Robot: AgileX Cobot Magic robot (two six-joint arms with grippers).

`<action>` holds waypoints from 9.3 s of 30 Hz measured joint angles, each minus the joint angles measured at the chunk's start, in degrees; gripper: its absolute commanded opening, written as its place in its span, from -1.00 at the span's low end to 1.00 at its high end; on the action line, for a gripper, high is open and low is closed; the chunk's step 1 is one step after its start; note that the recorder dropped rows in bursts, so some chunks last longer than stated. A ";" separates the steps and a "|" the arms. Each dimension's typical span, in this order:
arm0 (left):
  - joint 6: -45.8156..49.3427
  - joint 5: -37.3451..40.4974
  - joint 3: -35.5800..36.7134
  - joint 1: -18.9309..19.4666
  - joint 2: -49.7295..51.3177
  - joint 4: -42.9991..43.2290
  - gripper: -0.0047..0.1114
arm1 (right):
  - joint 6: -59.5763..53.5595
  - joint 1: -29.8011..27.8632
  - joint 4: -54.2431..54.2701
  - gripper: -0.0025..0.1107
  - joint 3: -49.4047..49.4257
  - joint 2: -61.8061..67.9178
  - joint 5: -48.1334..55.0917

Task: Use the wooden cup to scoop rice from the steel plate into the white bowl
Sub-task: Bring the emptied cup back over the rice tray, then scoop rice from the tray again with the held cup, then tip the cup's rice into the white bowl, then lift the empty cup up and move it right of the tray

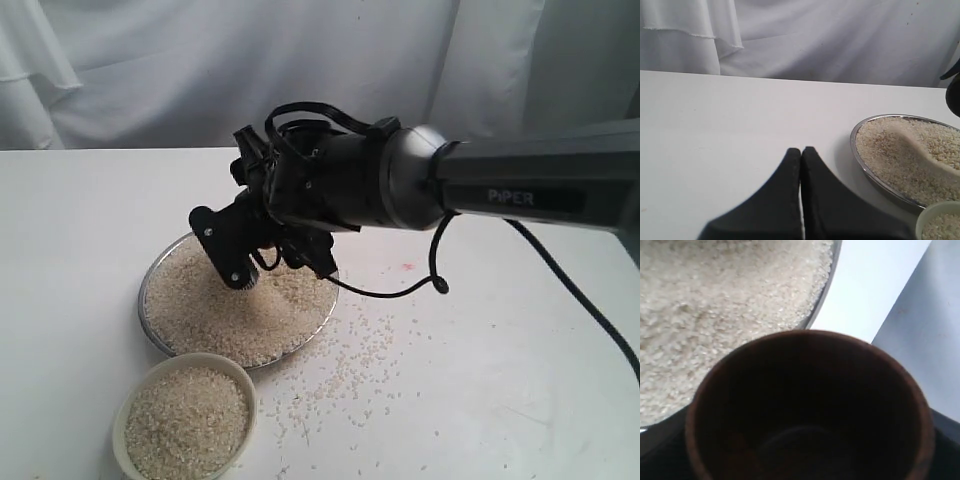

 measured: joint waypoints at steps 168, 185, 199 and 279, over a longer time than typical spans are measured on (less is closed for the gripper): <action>0.00 0.00 0.00 0.00 0.00 0.00 -0.92 | -44.26 10.80 38.45 -0.96 -27.62 9.22 42.14; 0.00 0.00 0.00 0.00 0.00 0.00 -0.92 | -34.23 17.43 22.21 -0.96 -19.00 9.48 41.78; 0.00 0.00 0.00 0.00 0.00 0.00 -0.92 | -25.96 23.12 11.49 -0.96 -17.87 9.48 42.00; 0.00 0.00 0.00 0.00 0.00 0.00 -0.92 | 27.57 -21.31 61.18 -0.96 19.18 -8.07 -59.03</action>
